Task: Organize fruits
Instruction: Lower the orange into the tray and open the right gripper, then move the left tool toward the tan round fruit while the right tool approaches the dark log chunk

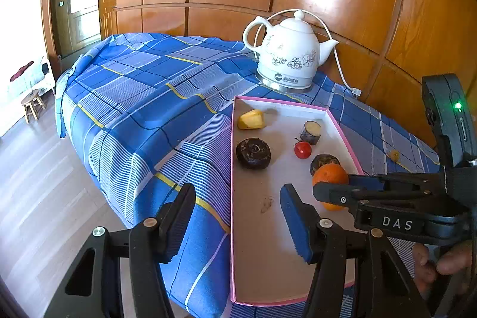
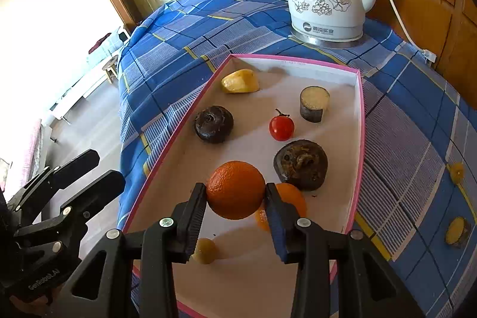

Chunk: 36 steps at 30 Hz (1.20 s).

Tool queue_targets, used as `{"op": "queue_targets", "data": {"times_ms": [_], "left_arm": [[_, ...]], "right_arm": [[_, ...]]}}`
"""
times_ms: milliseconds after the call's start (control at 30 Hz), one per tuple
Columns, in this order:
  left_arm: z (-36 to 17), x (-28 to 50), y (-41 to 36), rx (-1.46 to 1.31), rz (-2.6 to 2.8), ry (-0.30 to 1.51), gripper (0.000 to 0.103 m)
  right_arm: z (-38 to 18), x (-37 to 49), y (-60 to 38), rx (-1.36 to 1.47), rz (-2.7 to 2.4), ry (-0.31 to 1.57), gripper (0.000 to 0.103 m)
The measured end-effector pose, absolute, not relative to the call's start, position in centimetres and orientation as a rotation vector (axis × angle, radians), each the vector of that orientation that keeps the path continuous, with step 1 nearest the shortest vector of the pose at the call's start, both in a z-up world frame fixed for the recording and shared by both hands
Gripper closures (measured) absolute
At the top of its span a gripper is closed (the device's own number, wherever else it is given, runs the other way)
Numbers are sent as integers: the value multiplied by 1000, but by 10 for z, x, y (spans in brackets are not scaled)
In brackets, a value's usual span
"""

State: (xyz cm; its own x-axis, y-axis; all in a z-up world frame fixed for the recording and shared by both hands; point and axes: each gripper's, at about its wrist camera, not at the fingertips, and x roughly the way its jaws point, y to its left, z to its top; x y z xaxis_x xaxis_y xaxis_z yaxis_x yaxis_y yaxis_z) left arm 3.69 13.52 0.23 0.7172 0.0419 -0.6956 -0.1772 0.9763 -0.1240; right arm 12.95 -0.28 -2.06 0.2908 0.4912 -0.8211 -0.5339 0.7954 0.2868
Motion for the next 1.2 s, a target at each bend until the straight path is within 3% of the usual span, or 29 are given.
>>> {"op": "queue_targets", "data": {"times_ms": [67,233,533,1200], "left_arm": [[3,37,135,-185,122,761,43],[4,36,133,-186,121,761,43],[8,36,128,-174,111,756,43],[22,57,62,-34,-55,764,43]], "right_arm": [[-20,129,-7,-25,679,1080,63],[-9,126,-21,81,715,1048,43],[10,120,-64,89,631,988,43],[7,110,-268,90,217,992,43]]}}
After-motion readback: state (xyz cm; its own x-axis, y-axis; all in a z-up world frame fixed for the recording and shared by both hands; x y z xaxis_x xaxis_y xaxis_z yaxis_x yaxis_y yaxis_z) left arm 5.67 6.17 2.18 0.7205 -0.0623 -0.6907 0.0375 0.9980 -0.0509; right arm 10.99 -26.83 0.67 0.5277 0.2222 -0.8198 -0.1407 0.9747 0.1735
